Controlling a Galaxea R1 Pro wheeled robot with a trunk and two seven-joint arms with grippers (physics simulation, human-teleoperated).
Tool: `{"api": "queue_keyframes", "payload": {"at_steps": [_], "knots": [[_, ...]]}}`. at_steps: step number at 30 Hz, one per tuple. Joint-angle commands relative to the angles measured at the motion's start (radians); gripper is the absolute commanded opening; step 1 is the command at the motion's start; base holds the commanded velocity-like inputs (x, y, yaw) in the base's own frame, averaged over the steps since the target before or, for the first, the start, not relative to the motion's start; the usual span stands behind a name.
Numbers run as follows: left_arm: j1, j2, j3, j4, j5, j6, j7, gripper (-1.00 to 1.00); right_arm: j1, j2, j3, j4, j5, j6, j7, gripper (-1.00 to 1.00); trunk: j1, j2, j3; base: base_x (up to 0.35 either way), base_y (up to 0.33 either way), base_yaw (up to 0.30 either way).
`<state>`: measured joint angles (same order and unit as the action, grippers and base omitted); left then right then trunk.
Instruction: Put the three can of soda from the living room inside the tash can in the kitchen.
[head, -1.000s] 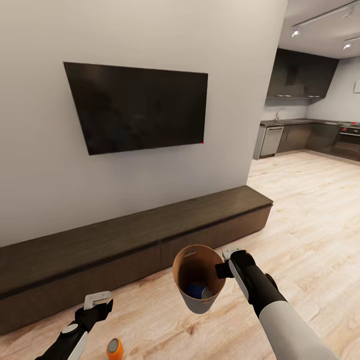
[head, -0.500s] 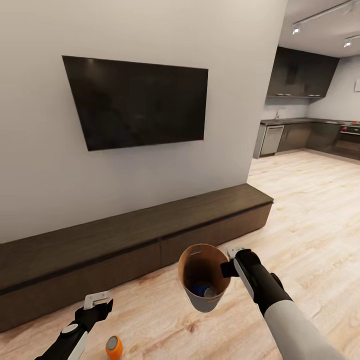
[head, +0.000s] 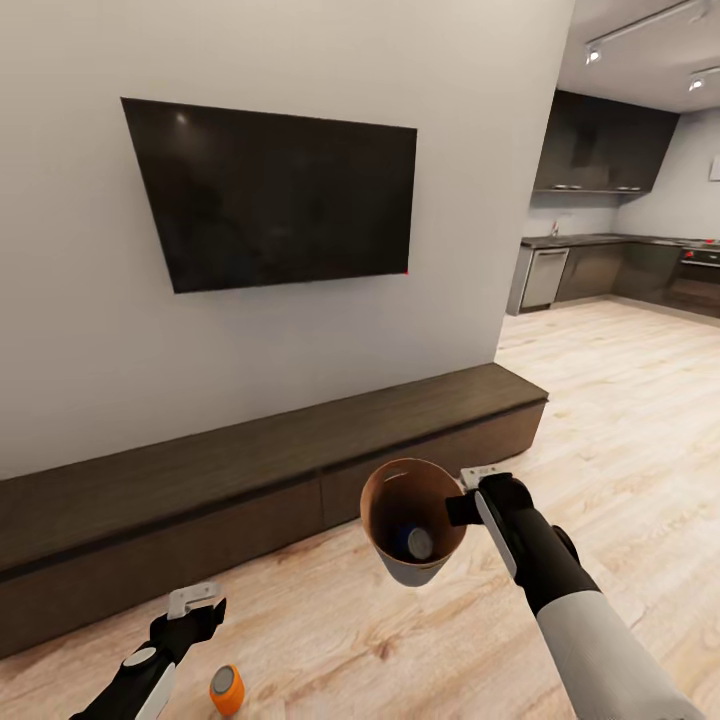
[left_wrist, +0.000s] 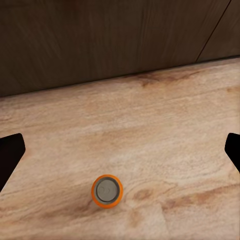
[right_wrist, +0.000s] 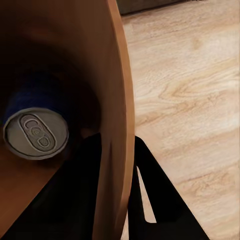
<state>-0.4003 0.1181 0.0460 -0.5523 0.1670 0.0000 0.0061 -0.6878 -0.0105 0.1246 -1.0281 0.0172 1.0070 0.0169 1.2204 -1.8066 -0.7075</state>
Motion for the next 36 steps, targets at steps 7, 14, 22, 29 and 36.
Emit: {"api": "queue_keyframes", "payload": {"at_steps": [7,14,22,29,36], "knots": [[0.001,0.0,0.0,0.0,0.0,0.0,0.0,1.0,-0.033,-0.001,0.0,-0.003,-0.007,0.003,0.003,-1.0,0.027,-0.049,-0.022,0.0,0.0,0.0],[0.0,0.0,0.0,0.0,0.0,0.0,0.0,1.0,-0.057,-0.003,0.0,-0.004,-0.007,0.004,0.003,-1.0,0.054,-0.098,-0.044,0.0,0.0,0.0],[0.001,0.0,0.0,0.0,0.0,0.0,0.0,1.0,-0.065,-0.002,0.0,-0.004,-0.008,0.005,0.003,-1.0,0.081,-0.147,-0.067,0.0,0.0,0.0],[0.0,0.0,-0.002,0.0,0.0,0.0,0.0,1.0,-0.065,-0.002,0.0,-0.004,-0.009,0.005,0.003,-1.0,0.081,-0.147,-0.076,0.0,0.0,0.0],[0.0,0.0,-0.003,0.0,0.0,0.0,0.0,1.0,-0.065,-0.002,0.0,-0.004,-0.01,0.004,0.003,-1.0,0.081,-0.147,-0.087,0.0,0.0,0.0]]}}
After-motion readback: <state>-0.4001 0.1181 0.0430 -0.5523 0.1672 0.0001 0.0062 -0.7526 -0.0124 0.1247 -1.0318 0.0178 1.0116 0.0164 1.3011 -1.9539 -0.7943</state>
